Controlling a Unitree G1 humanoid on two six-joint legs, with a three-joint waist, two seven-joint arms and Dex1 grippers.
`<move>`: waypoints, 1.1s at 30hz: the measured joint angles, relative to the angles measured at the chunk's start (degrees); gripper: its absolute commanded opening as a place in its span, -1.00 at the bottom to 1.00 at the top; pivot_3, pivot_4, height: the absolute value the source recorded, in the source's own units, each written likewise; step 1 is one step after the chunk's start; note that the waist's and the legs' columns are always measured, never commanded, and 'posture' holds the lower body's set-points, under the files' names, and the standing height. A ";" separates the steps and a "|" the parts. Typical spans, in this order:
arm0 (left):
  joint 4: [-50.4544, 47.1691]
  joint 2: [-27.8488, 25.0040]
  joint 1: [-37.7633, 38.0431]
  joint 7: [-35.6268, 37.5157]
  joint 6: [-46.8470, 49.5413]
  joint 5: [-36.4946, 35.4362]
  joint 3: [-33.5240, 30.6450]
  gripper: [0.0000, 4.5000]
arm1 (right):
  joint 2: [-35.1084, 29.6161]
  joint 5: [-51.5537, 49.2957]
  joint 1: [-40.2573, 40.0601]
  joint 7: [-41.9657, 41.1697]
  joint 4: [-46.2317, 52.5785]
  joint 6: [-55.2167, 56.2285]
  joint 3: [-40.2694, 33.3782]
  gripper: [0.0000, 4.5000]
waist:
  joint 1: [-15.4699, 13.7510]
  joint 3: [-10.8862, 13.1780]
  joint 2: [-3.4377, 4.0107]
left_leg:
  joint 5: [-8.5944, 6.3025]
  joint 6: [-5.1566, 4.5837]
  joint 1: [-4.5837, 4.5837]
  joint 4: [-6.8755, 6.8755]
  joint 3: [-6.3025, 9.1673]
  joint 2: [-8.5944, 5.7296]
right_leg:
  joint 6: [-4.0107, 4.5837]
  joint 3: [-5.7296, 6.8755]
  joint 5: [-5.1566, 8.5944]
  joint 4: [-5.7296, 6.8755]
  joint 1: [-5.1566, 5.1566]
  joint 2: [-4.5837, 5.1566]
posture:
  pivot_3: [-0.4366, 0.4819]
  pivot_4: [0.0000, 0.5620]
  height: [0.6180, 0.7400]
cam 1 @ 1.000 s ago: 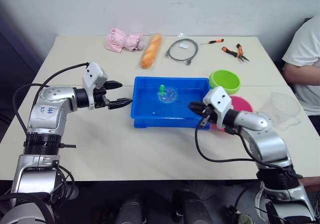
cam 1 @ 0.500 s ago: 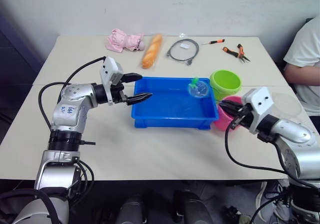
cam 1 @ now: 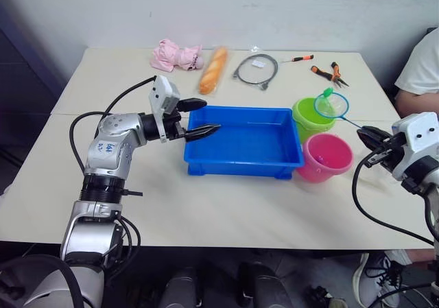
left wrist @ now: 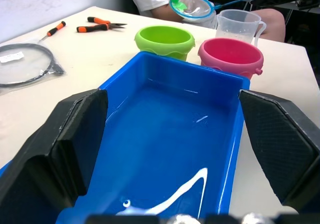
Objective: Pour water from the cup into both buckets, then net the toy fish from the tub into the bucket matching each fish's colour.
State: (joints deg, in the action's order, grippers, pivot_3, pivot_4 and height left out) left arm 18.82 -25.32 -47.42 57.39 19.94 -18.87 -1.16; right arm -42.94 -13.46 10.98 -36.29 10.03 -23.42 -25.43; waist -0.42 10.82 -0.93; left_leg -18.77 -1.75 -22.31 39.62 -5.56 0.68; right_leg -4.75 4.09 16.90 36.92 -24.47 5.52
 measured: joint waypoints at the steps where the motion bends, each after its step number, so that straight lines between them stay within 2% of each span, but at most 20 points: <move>1: -0.03 0.10 0.01 0.01 0.00 0.00 0.03 0.98 | -0.60 0.94 0.60 0.62 -1.57 1.17 0.27 -1.00 | 0.11 0.00 0.00 | 0.00 0.00 0.01 0.00 0.00 0.00 | 0.00 0.00 0.00 0.00 0.00 0.00 | -0.05 -0.47 0.97; 5: -0.24 0.43 0.06 0.38 0.65 -0.02 0.11 0.98 | -3.61 6.15 3.54 3.31 -8.19 6.36 2.56 -1.00 | 0.46 0.00 0.00 | 0.01 0.01 0.02 0.00 0.00 0.00 | 0.00 -0.01 0.00 -0.01 0.00 0.00 | -0.05 -0.47 0.97; 12: -0.76 0.46 0.14 0.35 1.25 -0.03 0.12 0.98 | -4.67 12.41 4.35 4.94 -14.62 14.39 7.35 -1.00 | 0.48 0.00 0.00 | 0.02 0.03 0.01 0.00 -0.01 0.01 | 0.00 -0.02 0.00 0.00 0.01 0.01 | -0.05 -0.47 0.97; 22: -2.57 0.33 0.90 -0.14 2.59 -0.33 0.01 0.98 | -4.82 16.97 4.70 7.37 -17.31 19.84 9.95 -1.00 | 0.48 0.00 0.00 | 0.03 0.05 0.02 0.01 0.00 0.01 | 0.00 -0.02 0.00 0.01 0.01 0.01 | -0.05 -0.47 0.97; 28: -2.59 -0.58 1.37 -0.16 3.08 -0.41 -0.21 0.98 | -7.09 21.56 6.59 9.86 -19.07 22.70 11.91 -1.00 | 0.50 0.00 0.00 | 0.04 0.07 0.02 0.01 0.00 0.02 | 0.00 -0.02 0.00 0.00 0.01 0.01 | -0.05 -0.47 0.97; 33: -2.60 -0.51 1.88 -1.23 3.14 -0.73 -0.76 0.98 | -8.69 27.12 6.86 11.75 -19.88 25.07 15.99 -1.00 | 0.51 0.00 0.00 | 0.05 0.07 0.03 0.01 0.00 0.02 | 0.00 -0.03 0.00 0.00 0.01 0.01 | -0.05 -0.47 0.97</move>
State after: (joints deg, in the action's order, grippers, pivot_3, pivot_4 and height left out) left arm 16.23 -25.83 -45.54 56.15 23.08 -19.60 -1.93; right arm -51.63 13.66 17.84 -24.54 -9.84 1.65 -9.44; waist 0.09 10.82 -0.92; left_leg -18.73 -1.67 -22.29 39.63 -5.56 0.70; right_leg -4.75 4.06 16.91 36.92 -24.46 5.52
